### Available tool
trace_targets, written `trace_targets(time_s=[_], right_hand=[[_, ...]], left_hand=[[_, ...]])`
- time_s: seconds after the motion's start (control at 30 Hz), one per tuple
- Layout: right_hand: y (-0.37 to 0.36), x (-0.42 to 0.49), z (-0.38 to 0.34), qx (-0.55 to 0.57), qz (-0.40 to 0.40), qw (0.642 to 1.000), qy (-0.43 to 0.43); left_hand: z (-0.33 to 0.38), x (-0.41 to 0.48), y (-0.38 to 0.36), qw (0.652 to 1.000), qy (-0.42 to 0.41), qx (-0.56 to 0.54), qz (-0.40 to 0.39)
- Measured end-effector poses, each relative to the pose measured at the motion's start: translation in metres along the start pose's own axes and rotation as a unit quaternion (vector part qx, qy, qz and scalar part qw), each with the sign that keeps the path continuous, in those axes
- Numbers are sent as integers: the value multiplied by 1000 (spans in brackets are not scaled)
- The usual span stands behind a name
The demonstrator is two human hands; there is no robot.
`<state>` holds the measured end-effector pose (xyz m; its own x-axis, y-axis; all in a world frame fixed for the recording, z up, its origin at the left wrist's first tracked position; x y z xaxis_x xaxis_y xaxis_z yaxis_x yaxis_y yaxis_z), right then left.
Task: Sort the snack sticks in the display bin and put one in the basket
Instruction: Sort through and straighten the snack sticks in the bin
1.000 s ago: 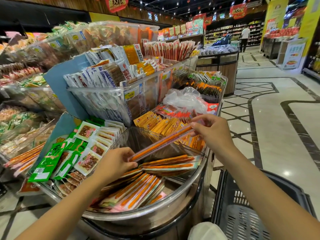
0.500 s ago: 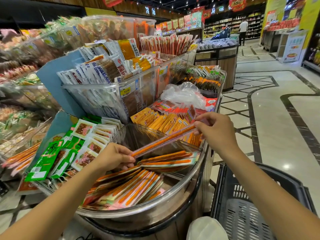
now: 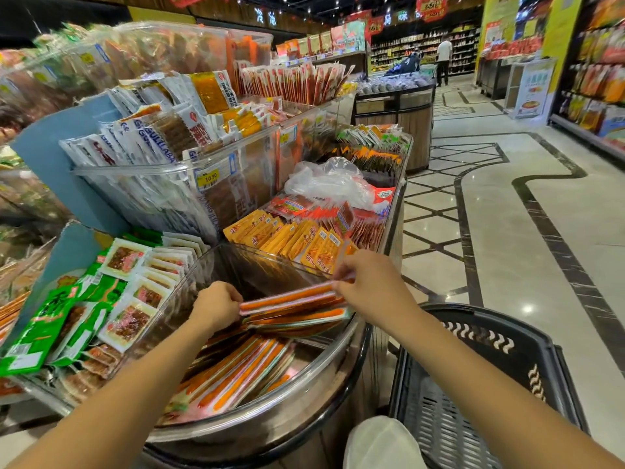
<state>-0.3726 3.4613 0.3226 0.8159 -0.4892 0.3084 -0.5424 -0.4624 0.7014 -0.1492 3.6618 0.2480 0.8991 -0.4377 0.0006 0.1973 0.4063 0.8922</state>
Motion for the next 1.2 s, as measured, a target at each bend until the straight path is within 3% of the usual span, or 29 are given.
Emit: trace_targets(time_s=[0.13, 0.37, 0.73, 0.8, 0.9, 1.07, 1.2], right_hand=[[-8, -4, 1, -73, -9, 997, -3], [-14, -8, -5, -174, 10, 984, 26], [-20, -2, -17, -288, 48, 955, 58], [-22, -1, -22, -304, 47, 950, 63], [-27, -2, -32, -307, 40, 948, 71], [-51, -3, -67, -265, 3, 958, 113], [-95, -7, -102, -194, -91, 963, 163]], left_hand=[[0, 5, -4, 998, 6, 54, 45], [3, 9, -21, 995, -19, 88, 42], [33, -8, -32, 974, -127, 130, -133], [38, -17, -10, 978, -149, 111, -100], [47, -36, 43, 976, -207, 61, 18], [28, -75, 112, 928, -313, 52, 194], [-10, -88, 123, 912, -321, 91, 239]])
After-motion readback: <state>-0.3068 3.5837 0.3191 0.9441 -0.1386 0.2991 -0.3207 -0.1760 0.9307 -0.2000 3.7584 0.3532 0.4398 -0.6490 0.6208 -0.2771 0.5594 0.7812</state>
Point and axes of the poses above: each hand's wrist, its own x-axis towards the middle knuckle, its own y-axis out of the back of the hand, z = x × y, the point moved 9 cm from there along x, towards the middle knuckle, and after that the axes turned 4 degrees about -y, right-handed, at the moved point
